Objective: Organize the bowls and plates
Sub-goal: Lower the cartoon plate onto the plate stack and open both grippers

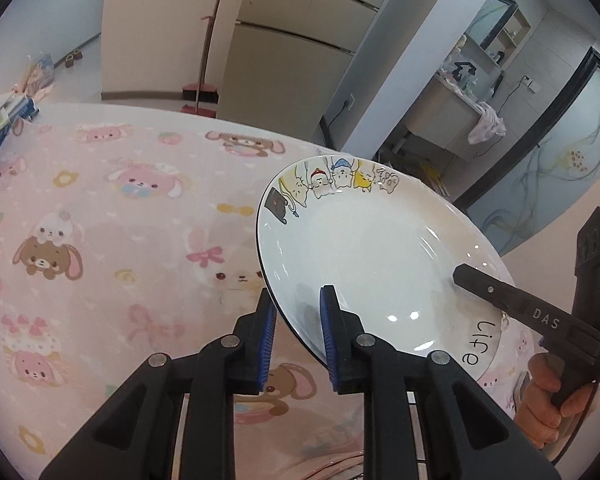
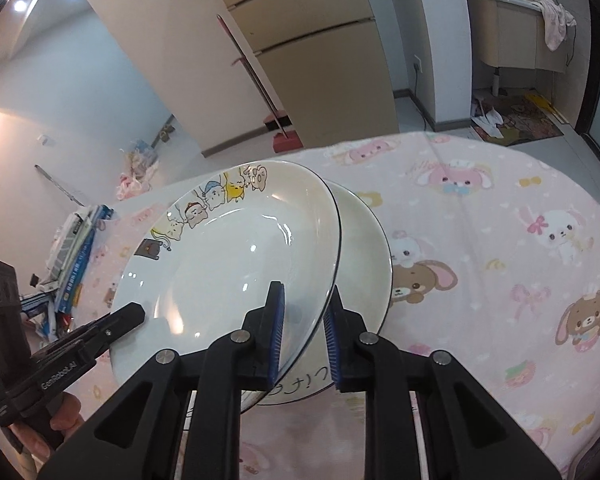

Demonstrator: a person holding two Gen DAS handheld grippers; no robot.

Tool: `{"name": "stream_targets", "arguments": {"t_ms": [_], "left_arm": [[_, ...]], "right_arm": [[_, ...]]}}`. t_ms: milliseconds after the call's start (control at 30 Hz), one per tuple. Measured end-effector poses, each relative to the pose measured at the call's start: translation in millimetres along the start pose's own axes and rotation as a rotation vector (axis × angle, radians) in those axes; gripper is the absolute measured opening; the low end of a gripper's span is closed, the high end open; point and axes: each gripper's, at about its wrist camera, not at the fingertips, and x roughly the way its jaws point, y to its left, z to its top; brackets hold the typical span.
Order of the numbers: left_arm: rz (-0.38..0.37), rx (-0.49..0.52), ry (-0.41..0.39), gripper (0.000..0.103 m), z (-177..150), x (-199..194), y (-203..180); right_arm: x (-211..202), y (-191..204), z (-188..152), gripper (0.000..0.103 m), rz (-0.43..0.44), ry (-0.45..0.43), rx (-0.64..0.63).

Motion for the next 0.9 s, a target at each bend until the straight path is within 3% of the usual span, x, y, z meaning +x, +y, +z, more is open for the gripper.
{"name": "stream_targets", "arguments": {"t_ms": [133,400,900], "left_arm": [[0.004,-0.018,0.049,0.022,-1.1,10.1,3.5],[0.086,-0.018,0.085,0.022,-1.4,18.0,-8.5],[0.055,-0.009,0.178,0.024,-8.9,39.3,-18.8]], "right_arm": [[4.4,-3.8,-0.6,0.019,-0.001,0.014,0.01],[9.9,-0.7,-2.6,0.019,-0.05,0.05,-0.004],[14.3,-6.4,-2.0,0.023,-0.174,0.081,-0.019]]}}
